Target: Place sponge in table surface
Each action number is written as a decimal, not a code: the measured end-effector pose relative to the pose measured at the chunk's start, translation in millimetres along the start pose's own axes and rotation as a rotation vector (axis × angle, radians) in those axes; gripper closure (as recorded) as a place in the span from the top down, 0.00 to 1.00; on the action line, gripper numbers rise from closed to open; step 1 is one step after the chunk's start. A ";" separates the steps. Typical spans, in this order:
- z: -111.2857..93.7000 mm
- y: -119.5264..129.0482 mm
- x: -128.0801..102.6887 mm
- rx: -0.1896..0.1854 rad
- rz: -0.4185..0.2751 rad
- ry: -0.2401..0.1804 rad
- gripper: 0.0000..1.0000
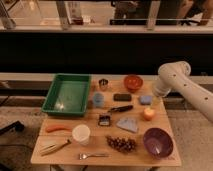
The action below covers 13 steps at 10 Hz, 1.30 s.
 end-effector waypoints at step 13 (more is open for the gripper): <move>19.8 -19.8 16.6 0.137 0.020 0.005 0.80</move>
